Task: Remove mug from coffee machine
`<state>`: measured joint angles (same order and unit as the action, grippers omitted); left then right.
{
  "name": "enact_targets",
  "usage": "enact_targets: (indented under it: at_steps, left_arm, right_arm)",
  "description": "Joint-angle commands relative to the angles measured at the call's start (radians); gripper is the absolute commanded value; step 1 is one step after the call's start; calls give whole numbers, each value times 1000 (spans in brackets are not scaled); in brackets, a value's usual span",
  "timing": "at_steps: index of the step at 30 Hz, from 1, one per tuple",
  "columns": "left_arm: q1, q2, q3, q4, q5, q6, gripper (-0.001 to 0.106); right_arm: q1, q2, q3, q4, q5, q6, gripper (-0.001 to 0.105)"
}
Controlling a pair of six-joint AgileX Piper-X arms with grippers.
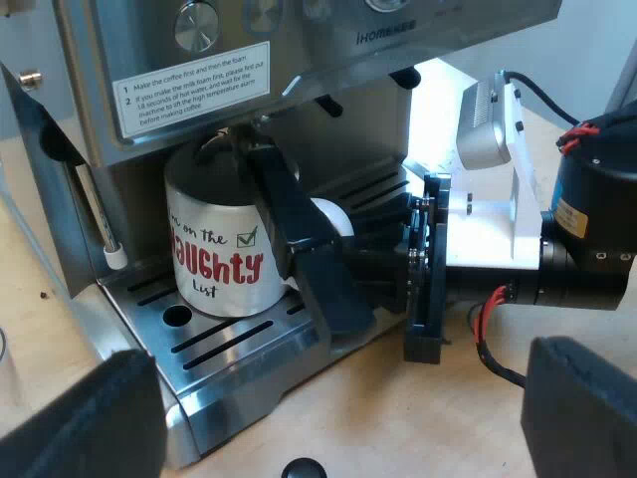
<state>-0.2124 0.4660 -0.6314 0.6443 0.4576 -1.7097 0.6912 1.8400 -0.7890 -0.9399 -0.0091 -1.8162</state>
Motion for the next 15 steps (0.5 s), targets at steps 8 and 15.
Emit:
enact_targets:
  at_steps: [8,15]
  left_arm:
    - [-5,1,-6,-19,11,2,87]
    - [-5,1,-6,-19,11,2,87]
  right_arm:
    - [24,-65,67,1,35,-5,0]
    - [24,-154,171,1,35,-5,0]
